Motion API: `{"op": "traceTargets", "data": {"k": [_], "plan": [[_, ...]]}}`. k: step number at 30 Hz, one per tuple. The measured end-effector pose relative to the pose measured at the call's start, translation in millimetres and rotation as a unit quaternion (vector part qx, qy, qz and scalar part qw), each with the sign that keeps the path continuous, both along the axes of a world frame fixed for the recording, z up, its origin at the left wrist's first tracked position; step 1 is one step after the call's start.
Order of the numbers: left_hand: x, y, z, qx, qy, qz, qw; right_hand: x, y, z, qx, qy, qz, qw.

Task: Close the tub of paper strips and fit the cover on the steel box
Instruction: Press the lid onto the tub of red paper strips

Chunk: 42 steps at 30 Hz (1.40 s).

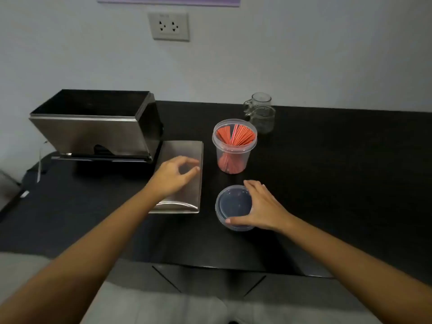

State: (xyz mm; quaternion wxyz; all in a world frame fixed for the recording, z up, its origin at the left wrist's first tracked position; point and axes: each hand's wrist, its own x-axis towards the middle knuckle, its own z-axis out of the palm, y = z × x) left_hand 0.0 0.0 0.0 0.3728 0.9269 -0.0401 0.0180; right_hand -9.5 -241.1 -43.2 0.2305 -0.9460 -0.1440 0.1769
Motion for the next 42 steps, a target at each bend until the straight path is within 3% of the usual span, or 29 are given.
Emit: {"op": "traceTargets", "data": {"k": [5, 10, 16, 28, 32, 36, 42], "plan": [[-14, -1, -3, 0.01, 0.022, 0.02, 1.0, 4, 2, -3, -0.051, -0.034, 0.054, 0.997], [-1, -6, 2, 0.009, 0.01, 0.025, 1.0, 11, 0, -3, -0.031, -0.038, 0.047, 0.998], [23, -18, 6, 0.037, 0.011, 0.031, 0.999, 20, -28, 8, 0.02, -0.041, -0.039, 0.998], [65, -30, -6, -0.088, 0.116, -0.004, 0.989, 50, -58, 68, 0.108, -0.13, -0.164, 0.972], [76, -31, -10, -0.076, 0.128, -0.034, 0.988, 74, -45, 87, 0.129, -0.166, -0.174, 0.962], [88, -32, -13, -0.073, 0.146, -0.067, 0.984, 98, -31, 104, 0.129, -0.154, -0.16, 0.966], [103, -37, -20, -0.117, 0.099, -0.095, 0.984, 119, -3, 108, 0.123, -0.091, -0.11, 0.982]]}}
